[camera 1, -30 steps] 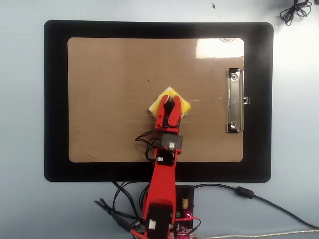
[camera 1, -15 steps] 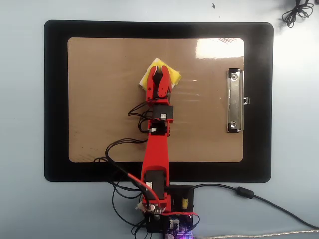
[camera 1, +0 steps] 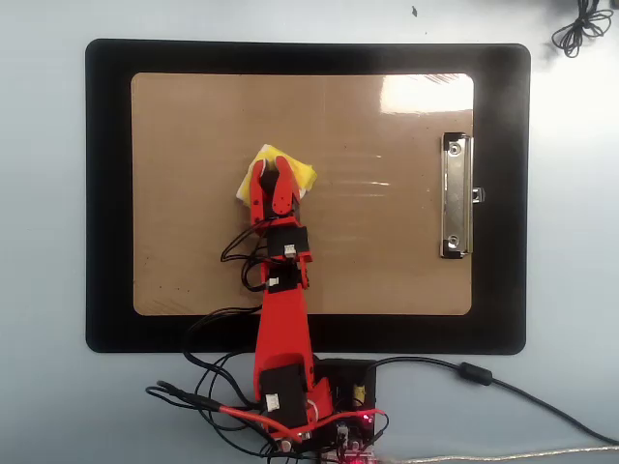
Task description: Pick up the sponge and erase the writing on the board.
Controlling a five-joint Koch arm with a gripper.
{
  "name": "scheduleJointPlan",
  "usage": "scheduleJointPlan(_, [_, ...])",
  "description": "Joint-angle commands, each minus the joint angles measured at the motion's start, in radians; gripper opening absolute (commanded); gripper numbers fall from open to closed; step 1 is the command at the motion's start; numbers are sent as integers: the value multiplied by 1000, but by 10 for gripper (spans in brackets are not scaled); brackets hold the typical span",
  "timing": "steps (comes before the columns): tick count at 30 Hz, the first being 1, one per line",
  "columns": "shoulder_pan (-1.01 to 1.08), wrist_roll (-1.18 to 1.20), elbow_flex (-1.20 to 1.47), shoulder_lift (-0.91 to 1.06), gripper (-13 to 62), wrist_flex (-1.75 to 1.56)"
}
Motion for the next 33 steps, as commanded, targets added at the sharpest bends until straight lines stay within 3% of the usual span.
scheduleJointPlan(1, [-77,-104,-5,11,-81,52])
scheduleJointPlan(15, [-360,-216,41,72,-81,74])
scheduleJointPlan(25, [-517,-293,268,298,-81,72])
scheduleJointPlan(33, [-666,-374,225,284,-81,63])
